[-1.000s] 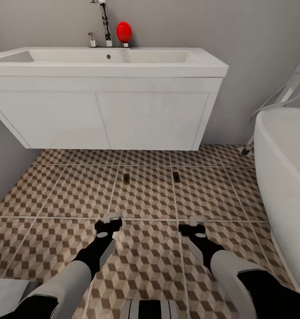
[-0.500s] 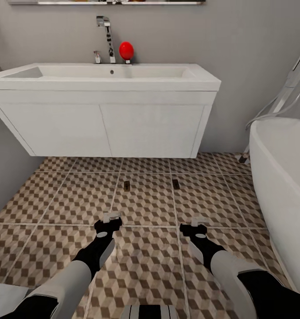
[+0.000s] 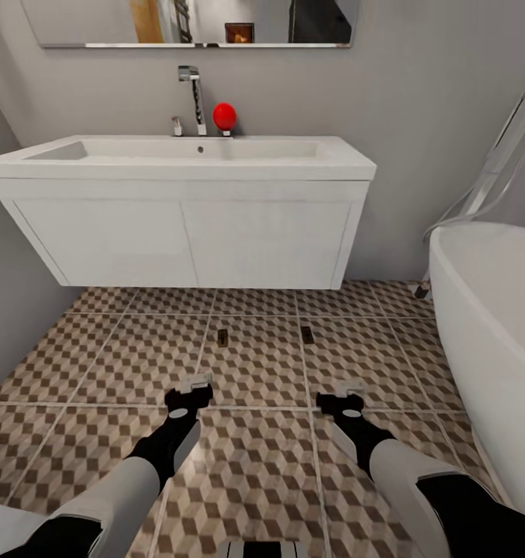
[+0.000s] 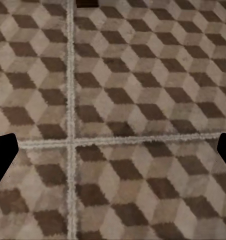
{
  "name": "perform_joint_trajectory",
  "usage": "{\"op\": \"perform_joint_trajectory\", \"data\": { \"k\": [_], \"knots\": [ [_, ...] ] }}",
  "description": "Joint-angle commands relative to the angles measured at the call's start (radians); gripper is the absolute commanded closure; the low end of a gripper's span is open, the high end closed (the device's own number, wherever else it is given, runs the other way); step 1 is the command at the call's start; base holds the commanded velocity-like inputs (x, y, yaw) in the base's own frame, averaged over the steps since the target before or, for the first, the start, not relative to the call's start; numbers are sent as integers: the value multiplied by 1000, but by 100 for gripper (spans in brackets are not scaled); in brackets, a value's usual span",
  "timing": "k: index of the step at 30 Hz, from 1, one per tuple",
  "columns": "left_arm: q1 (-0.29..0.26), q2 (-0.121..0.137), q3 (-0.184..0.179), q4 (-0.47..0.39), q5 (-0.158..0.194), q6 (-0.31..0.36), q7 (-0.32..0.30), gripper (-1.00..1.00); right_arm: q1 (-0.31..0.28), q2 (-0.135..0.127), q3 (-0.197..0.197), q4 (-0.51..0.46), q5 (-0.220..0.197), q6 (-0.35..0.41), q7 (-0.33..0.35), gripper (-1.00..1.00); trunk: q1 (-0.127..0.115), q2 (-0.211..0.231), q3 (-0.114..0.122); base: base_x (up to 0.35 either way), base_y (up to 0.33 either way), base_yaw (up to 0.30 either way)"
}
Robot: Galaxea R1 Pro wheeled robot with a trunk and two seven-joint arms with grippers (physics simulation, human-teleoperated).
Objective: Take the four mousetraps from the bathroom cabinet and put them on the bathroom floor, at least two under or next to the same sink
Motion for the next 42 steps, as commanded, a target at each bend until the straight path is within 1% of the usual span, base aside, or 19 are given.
{"op": "perform_joint_trajectory", "data": {
  "k": [1,6,11,20,24,30,42],
  "knots": [
    [-1,1,-8,2,9,-4,7,-100,-1,-1,9,0,0,-1,-4,-100,-1,0,3,0,0,0],
    [-1,0,-8,4,11,-4,9,-100,-1,-1,8,-5,32,28,-5,-100,-3,1,23,0,0,0],
    [-1,-4,-8,6,17,-3,10,-100,-1,2,6,-5,44,57,-6,-100,-5,2,42,0,0,0],
    [-1,-5,-8,14,48,-3,12,-100,0,7,5,0,44,60,-9,-100,-9,4,77,0,0,0],
    [-1,-5,-8,44,64,-3,10,-100,0,5,5,2,43,59,-11,-100,-11,5,92,0,0,0],
    [-1,-3,-8,84,70,-4,9,-100,0,3,5,3,44,57,-12,-100,-14,7,115,0,0,0],
    [-1,-2,-8,118,75,-4,10,-100,2,4,5,5,44,60,-12,-100,-19,10,162,0,0,0]
  ]
}}
